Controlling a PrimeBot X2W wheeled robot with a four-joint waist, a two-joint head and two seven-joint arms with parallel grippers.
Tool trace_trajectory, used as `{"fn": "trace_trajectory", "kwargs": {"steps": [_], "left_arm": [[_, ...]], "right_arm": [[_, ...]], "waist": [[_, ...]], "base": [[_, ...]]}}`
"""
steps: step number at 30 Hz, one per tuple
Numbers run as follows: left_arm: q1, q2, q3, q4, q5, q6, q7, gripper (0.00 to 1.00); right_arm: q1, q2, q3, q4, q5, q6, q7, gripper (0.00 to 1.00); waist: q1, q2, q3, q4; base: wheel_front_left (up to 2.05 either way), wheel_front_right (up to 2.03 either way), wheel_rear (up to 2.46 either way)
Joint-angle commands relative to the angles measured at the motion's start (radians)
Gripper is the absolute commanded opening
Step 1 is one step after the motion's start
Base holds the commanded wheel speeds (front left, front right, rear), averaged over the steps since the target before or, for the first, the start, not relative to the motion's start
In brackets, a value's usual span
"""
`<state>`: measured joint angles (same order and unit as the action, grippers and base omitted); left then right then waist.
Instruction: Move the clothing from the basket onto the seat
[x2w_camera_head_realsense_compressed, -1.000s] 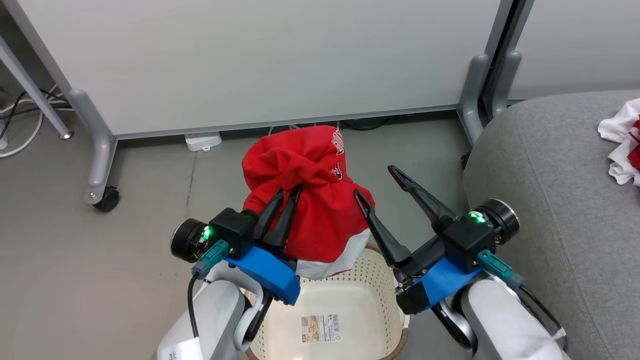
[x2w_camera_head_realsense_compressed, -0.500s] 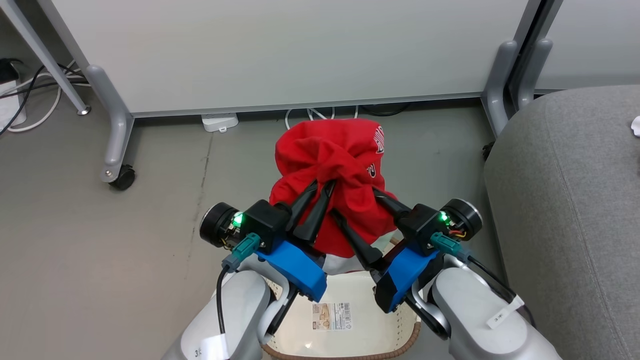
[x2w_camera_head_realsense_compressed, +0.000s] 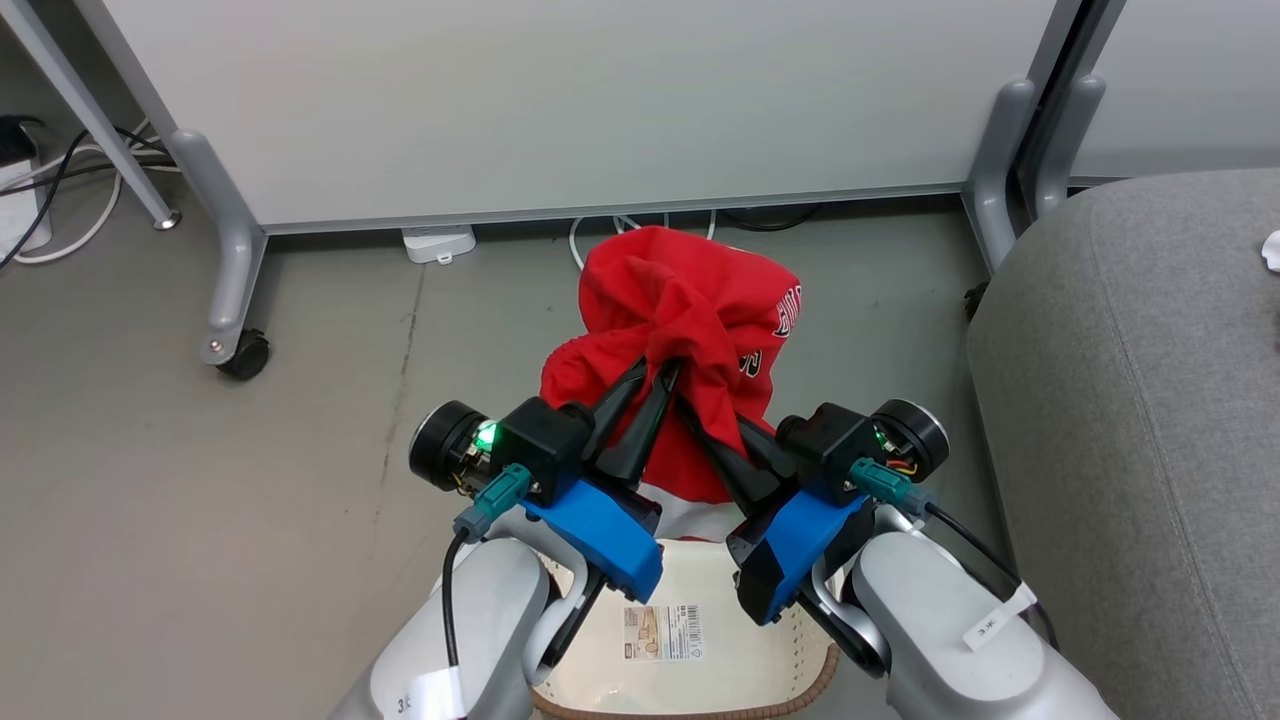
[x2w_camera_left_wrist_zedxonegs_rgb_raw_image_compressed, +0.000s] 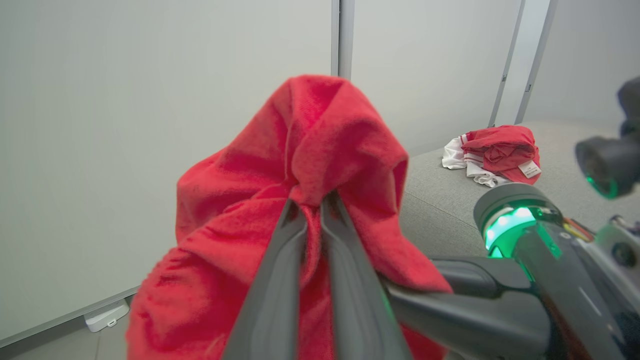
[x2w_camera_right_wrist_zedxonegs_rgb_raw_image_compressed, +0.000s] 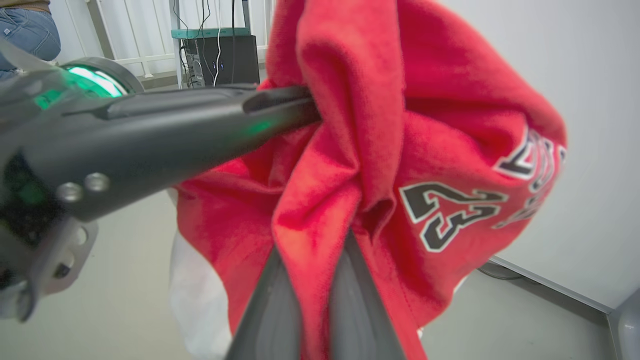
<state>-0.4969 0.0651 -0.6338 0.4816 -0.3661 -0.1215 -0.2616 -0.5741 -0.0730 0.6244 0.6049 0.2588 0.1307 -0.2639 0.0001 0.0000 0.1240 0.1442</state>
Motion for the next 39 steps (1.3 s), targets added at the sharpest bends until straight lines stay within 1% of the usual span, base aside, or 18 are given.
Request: {"fn": "trace_trajectory", "kwargs": {"steps": [1,25,26,27,39], "left_arm": [[-0.013,-0.001,0.002,0.001,0.005,-0.006,-0.005,0.0],[-0.012,-0.003,0.018,0.011,0.018,-0.01,-0.005,0.0],[-0.011,-0.003,0.021,0.011,0.017,-0.01,-0.005,0.48],[-0.013,-0.003,0.026,0.004,0.021,-0.01,-0.005,1.0],[0.003,-0.005,0.045,-0.014,0.052,-0.008,-0.005,1.0]], "right_arm": [[-0.007,-0.001,0.0,-0.005,0.003,0.0,-0.001,0.0],[0.002,-0.009,-0.006,-0.011,0.001,0.0,-0.001,0.0],[0.004,-0.009,-0.007,-0.011,0.002,0.0,-0.001,0.0],[0.005,-0.009,-0.007,-0.012,0.002,0.0,-0.001,0.0],[0.009,-0.011,-0.013,-0.019,-0.003,0.0,-0.001,0.0]], "waist": [[-0.0001,0.0,0.0,-0.001],[-0.0001,0.0,0.001,0.002],[-0.0001,0.0,0.0,0.002],[-0.0001,0.0,0.0,0.002],[-0.0001,0.0,0.003,0.004]], "base": [[0.0,0.0,0.0],[0.0,0.0,0.0],[0.0,0.0,0.0],[0.0,0.0,0.0],[0.0,0.0,0.0]]}}
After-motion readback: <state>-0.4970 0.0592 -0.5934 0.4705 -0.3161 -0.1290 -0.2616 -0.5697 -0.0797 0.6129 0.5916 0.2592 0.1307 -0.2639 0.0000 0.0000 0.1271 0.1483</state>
